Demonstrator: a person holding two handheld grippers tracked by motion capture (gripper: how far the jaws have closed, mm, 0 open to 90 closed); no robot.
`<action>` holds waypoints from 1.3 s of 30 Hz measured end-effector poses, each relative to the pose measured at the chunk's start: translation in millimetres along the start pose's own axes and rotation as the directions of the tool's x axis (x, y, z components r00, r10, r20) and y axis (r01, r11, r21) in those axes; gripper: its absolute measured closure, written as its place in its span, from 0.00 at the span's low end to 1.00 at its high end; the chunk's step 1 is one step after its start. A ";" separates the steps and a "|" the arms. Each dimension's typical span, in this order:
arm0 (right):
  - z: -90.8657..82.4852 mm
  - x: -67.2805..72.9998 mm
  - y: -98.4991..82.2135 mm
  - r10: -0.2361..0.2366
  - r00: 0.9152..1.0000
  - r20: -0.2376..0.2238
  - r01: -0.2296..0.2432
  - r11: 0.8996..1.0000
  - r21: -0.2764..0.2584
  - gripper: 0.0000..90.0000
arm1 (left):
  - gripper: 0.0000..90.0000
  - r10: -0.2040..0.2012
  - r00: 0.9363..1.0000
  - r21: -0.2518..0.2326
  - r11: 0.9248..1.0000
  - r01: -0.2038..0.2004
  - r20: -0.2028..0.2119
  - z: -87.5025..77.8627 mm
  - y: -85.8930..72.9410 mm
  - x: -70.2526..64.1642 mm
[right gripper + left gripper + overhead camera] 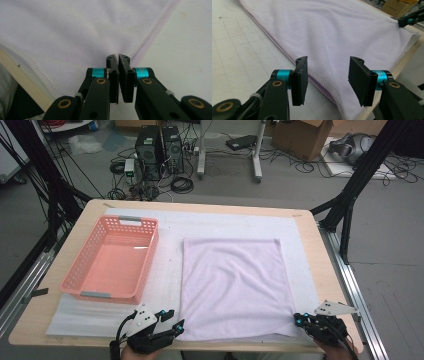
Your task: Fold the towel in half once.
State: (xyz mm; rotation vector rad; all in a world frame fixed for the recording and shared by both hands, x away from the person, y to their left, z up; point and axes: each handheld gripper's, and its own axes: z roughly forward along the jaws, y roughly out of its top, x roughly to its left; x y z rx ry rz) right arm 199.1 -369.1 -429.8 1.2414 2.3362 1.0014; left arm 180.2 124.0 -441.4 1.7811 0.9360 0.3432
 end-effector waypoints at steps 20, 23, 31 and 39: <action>-2.2 -10.3 -8.2 0.040 0.999 0.015 -0.039 0.997 -0.062 0.66 | 0.92 0.032 0.996 0.163 0.986 -0.017 -0.087 41.2 4.8 -0.5; -2.3 -11.3 -8.0 0.046 0.999 0.019 -0.045 0.997 -0.064 0.66 | 0.96 0.027 0.992 0.179 0.984 -0.004 -0.126 34.9 5.8 -2.2; 5.4 -20.3 1.2 0.107 0.994 0.020 -0.105 0.989 -0.104 0.63 | 0.68 -0.013 0.989 0.141 0.989 0.034 -0.145 22.4 5.1 4.9; 36.9 -19.6 17.1 0.146 0.987 0.074 -0.142 0.989 -0.047 0.70 | 0.55 -0.074 0.987 0.115 0.989 0.091 -0.141 36.7 16.3 26.0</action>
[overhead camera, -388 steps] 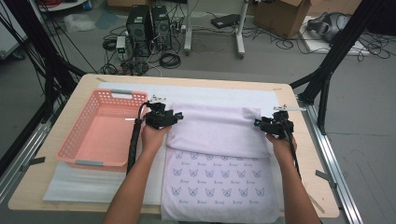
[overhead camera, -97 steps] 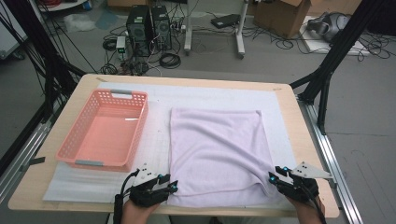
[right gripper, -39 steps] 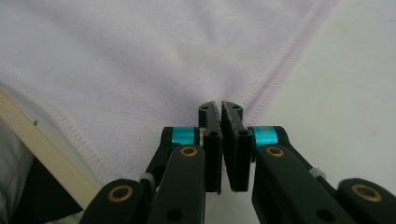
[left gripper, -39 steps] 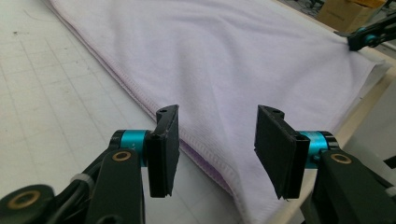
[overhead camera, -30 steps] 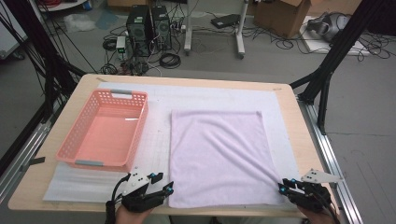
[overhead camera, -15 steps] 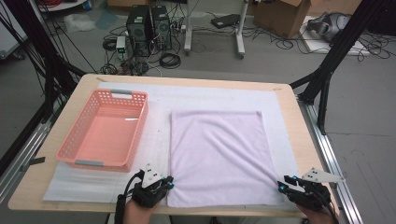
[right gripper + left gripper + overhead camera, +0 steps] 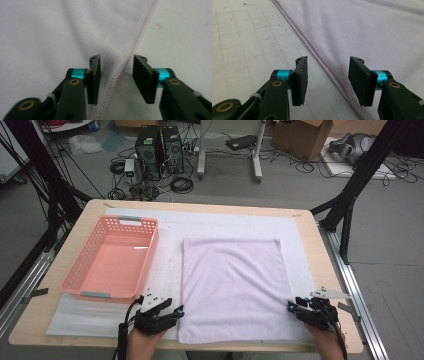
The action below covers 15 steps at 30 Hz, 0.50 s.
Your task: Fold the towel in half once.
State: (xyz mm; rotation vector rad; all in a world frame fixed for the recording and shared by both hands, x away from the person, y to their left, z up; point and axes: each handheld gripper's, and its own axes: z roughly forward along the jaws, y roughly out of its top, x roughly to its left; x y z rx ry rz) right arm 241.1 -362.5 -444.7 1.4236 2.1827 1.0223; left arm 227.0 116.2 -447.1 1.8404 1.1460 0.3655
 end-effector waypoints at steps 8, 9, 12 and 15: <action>-2.6 1.3 -3.0 0.005 0.999 -0.033 -0.005 1.000 -0.006 0.95 | 0.56 -0.058 0.998 0.031 0.998 0.059 -0.020 36.3 20.4 11.6; -2.8 1.2 -3.2 0.007 0.999 -0.034 -0.008 1.000 -0.006 0.95 | 0.59 -0.053 0.998 0.033 0.998 0.053 -0.021 38.7 20.6 10.0; -4.2 2.2 -2.9 -0.001 0.999 -0.033 0.001 1.000 -0.001 0.96 | 0.88 -0.010 0.999 0.047 0.999 0.012 -0.043 39.3 21.1 7.0; -9.5 1.7 -5.6 0.014 0.998 -0.054 -0.013 1.000 0.006 0.97 | 0.96 -0.012 0.999 0.059 0.998 0.014 -0.042 38.8 22.6 7.3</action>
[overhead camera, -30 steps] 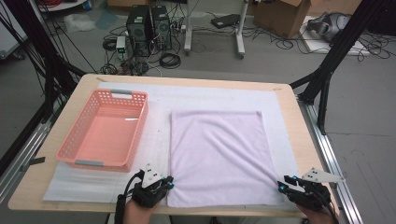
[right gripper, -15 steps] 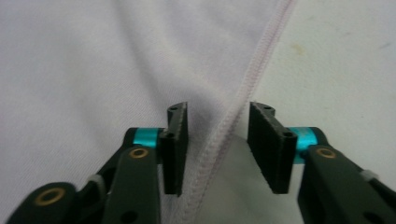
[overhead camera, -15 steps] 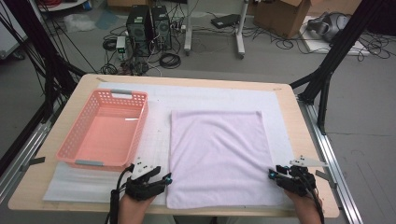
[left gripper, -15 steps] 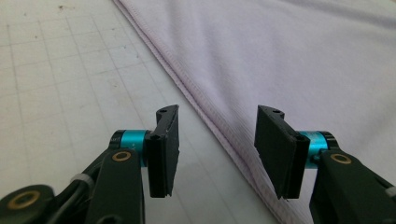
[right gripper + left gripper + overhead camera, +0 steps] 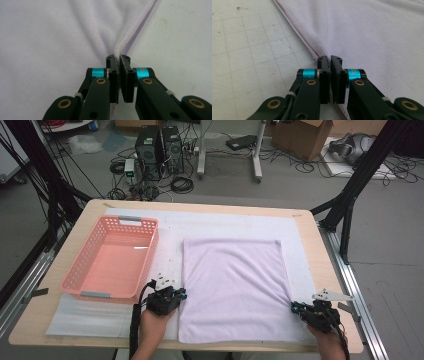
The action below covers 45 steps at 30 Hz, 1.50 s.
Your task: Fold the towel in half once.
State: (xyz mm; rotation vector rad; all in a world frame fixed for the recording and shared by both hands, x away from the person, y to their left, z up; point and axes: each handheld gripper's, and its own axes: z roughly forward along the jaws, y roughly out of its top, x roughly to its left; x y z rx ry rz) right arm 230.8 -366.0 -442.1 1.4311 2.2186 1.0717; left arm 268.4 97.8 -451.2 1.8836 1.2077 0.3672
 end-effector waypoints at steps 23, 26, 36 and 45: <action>-7.3 -27.6 41.1 -0.010 1.000 -0.028 0.007 0.997 -0.081 0.58 | 0.60 0.014 0.999 -0.100 0.995 -0.011 0.031 38.7 73.4 30.2; -8.6 -36.1 46.5 -0.018 1.000 -0.003 0.018 0.997 -0.079 0.55 | 0.60 0.012 1.000 -0.097 0.995 -0.011 0.010 51.8 85.0 36.3; 46.4 -60.4 80.0 -0.024 0.998 0.055 0.030 0.995 -0.096 0.50 | 0.56 -0.066 0.997 -0.102 0.993 0.061 -0.047 93.6 89.7 63.6; 91.2 -76.9 112.9 0.005 0.997 0.071 0.001 0.997 -0.074 0.50 | 0.53 -0.091 0.994 -0.055 0.995 0.087 -0.068 111.0 102.5 76.5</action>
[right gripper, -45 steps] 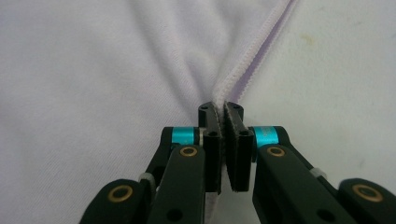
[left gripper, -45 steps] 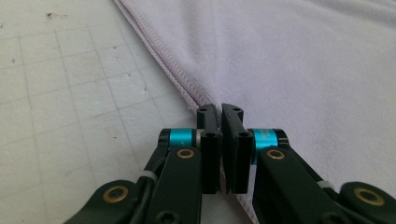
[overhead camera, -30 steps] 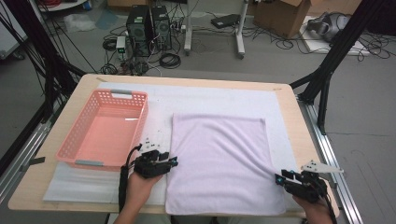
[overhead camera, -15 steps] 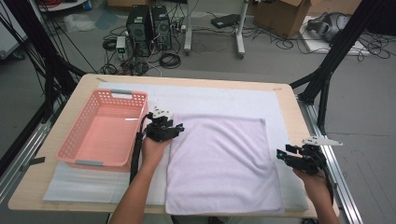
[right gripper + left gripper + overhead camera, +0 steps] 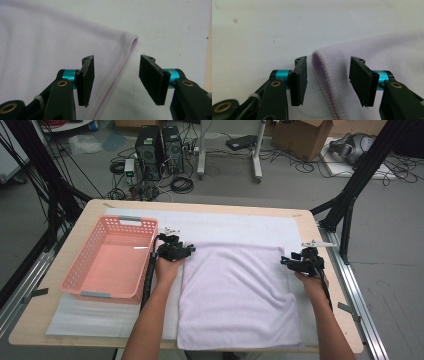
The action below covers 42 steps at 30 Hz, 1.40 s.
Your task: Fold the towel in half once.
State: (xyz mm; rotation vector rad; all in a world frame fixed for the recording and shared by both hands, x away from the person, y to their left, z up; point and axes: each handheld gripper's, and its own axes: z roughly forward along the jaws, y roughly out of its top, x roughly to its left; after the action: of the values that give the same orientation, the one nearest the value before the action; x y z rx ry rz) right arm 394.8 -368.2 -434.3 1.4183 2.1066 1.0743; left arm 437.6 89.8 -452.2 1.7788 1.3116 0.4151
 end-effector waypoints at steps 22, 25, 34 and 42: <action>42.6 -2.8 29.3 -0.043 0.995 0.084 0.044 0.999 -0.003 0.96 | 0.92 0.049 0.998 -0.057 0.997 -0.051 -0.050 11.5 18.4 -6.6; 42.2 -4.6 32.3 -0.054 0.993 0.110 0.060 0.997 -0.057 0.96 | 0.92 0.049 0.997 -0.117 0.992 -0.055 -0.053 10.0 30.6 -6.9; 44.8 -3.8 47.7 0.003 0.982 0.189 0.025 0.989 -0.149 0.81 | 0.61 -0.007 0.999 -0.097 0.995 0.002 -0.052 16.0 36.0 2.3; 31.5 -2.2 47.0 0.011 0.994 0.104 0.000 0.994 -0.110 0.72 | 0.56 0.031 0.999 -0.079 0.996 -0.030 0.018 2.9 26.9 -7.0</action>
State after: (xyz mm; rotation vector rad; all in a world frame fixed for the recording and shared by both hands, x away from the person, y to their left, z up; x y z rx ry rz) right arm 445.7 -348.9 -418.5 1.3975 1.9410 1.0766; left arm 453.1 80.2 -431.1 1.7354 1.2398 0.4597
